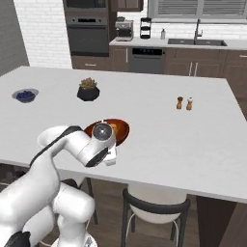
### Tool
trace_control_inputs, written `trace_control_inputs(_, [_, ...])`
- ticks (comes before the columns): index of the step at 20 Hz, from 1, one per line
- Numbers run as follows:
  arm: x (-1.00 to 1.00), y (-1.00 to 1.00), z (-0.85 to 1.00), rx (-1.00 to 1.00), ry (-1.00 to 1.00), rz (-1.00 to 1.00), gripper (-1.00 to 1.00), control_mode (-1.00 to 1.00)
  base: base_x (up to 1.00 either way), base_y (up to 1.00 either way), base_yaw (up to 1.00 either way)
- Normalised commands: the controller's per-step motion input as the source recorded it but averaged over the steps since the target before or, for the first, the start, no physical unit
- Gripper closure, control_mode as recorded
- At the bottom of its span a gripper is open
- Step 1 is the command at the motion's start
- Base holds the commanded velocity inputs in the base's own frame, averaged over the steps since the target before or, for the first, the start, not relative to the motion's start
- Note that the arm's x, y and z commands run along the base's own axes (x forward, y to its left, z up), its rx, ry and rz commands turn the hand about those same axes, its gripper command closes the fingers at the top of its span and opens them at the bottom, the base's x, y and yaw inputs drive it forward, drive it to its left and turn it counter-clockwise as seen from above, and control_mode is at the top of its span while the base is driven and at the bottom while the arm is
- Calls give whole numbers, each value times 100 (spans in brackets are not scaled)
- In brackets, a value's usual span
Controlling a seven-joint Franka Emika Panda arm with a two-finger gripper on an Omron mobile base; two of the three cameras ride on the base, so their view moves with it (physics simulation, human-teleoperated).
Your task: Pick the chicken drumstick and avocado from their plates and place them in the bowl. Then put the bowl in the fridge.
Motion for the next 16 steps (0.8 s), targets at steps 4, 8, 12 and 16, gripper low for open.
trace_control_inputs(4, [-71,0,100,20,0,-47,100,-100,0,0,0])
trace_control_inputs(8, [-98,0,100,9,-9,-19,100,-100,0,0,0])
trace_control_inputs(12, [-99,0,100,3,-8,0,100,-100,0,0,0])
trace_control_inputs(16, [-92,0,87,11,0,0,100,-100,0,0,0])
